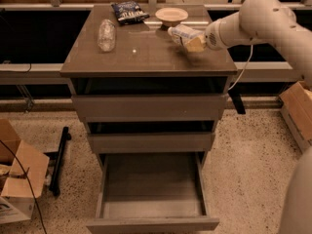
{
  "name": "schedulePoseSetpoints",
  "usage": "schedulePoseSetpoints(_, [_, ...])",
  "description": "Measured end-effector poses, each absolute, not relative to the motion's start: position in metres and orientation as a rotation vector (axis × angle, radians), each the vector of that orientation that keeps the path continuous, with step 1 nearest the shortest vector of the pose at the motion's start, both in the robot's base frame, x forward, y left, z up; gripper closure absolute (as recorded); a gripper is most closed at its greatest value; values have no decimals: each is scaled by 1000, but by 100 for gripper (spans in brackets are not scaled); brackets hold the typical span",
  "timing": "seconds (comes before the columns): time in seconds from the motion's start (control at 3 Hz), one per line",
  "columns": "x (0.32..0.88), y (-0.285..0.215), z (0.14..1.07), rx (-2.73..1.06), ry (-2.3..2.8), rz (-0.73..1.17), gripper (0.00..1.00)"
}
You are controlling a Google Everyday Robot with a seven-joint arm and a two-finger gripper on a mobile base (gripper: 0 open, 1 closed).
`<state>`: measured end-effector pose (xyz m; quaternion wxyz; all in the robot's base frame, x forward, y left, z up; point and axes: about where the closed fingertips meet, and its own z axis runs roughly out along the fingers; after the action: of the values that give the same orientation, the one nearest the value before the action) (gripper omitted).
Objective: Place blue plastic bottle into bottom drawer
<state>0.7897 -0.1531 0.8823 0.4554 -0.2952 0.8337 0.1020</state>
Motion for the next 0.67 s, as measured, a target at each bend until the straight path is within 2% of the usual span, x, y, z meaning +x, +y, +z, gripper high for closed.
schedulePoseSetpoints(0.67, [654, -148, 963, -914, 2046, 336, 100])
